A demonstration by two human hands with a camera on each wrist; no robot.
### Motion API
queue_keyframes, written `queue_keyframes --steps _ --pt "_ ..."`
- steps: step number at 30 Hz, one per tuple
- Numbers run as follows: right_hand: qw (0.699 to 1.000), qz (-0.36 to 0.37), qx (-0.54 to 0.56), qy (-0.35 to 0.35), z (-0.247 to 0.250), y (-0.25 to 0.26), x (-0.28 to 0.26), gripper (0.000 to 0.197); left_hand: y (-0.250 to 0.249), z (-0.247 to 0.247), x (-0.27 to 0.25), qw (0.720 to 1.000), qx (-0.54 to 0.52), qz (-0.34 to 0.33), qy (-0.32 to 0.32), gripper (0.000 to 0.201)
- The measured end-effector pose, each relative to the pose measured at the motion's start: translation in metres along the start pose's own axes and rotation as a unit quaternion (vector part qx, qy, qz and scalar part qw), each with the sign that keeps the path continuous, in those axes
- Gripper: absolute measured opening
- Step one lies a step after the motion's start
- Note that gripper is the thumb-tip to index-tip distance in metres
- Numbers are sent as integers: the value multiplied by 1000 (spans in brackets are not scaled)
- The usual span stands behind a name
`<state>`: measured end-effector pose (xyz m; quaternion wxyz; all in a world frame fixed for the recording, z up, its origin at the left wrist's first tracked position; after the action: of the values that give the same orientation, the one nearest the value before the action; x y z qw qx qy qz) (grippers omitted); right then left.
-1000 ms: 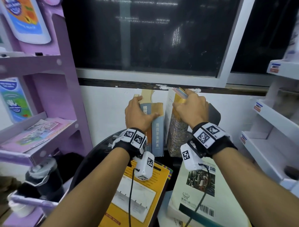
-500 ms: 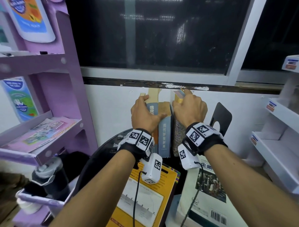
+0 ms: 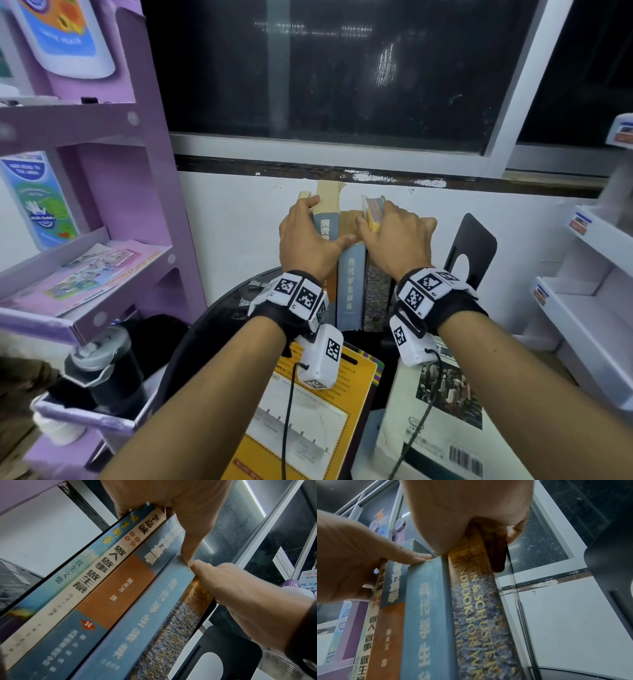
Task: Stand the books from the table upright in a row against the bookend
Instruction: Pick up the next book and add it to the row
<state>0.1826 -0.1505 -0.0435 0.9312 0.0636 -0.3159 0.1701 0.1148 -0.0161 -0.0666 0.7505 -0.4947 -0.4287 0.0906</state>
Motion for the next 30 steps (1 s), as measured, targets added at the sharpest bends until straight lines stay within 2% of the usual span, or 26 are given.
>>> queue_keyframes --steps 6,8,10,12,14,18,30 --pt "991 43 97 82 9 -8 -5 59 1 1 0 1000 4 -3 7 85" --pt "980 74 131 130 12 -14 -5 75 1 2 0 1000 4 -4 6 85" --pt "957 90 179 209 12 -20 -4 97 1 2 -1 1000 5 -2 6 85" --pt "948 106 160 253 11 -24 -4 117 1 1 -1 1000 5 0 6 84" --pt "954 107 137 242 10 -25 -6 124 0 1 -1 1000 6 1 8 84" --pt "963 95 151 202 8 -24 -8 118 0 2 -2 1000 6 1 10 84" --pt "967 109 134 189 5 -24 -4 117 2 -4 -2 1000 0 1 14 84"
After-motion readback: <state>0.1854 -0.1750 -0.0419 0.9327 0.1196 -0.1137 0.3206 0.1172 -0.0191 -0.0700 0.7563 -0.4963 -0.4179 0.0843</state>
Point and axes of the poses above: each hand's wrist, its own x-axis towards the middle knuckle, its own z-axis out of the back of the hand, y = z × x, the point moved 3 cm from there along x, towards the middle knuckle, and after that the axes turned 12 degrees about -x, right-handed, at the moved point
